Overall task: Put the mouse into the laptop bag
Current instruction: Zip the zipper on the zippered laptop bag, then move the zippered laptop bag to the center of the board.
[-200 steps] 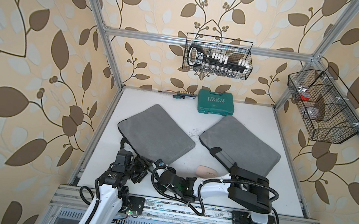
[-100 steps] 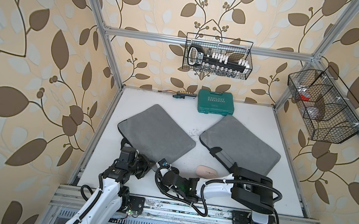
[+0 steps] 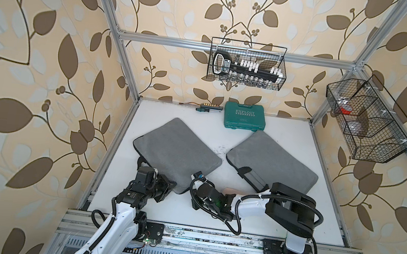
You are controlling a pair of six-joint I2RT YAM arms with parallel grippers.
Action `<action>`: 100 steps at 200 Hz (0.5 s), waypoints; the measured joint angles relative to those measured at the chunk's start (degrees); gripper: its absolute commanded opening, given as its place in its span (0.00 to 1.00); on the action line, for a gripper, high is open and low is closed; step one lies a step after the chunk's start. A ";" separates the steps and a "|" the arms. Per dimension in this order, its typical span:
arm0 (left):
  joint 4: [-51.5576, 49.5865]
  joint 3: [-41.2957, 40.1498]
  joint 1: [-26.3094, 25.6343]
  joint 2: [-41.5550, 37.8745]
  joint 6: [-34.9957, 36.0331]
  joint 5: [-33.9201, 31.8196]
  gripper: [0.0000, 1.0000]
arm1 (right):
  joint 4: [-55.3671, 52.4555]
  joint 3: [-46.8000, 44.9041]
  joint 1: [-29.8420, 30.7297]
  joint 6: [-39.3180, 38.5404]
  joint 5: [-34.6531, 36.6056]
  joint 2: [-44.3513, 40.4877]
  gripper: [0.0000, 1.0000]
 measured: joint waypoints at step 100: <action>-6.34 19.52 10.34 28.92 9.66 -5.68 0.04 | -8.44 4.46 -0.59 1.01 4.42 -1.07 0.70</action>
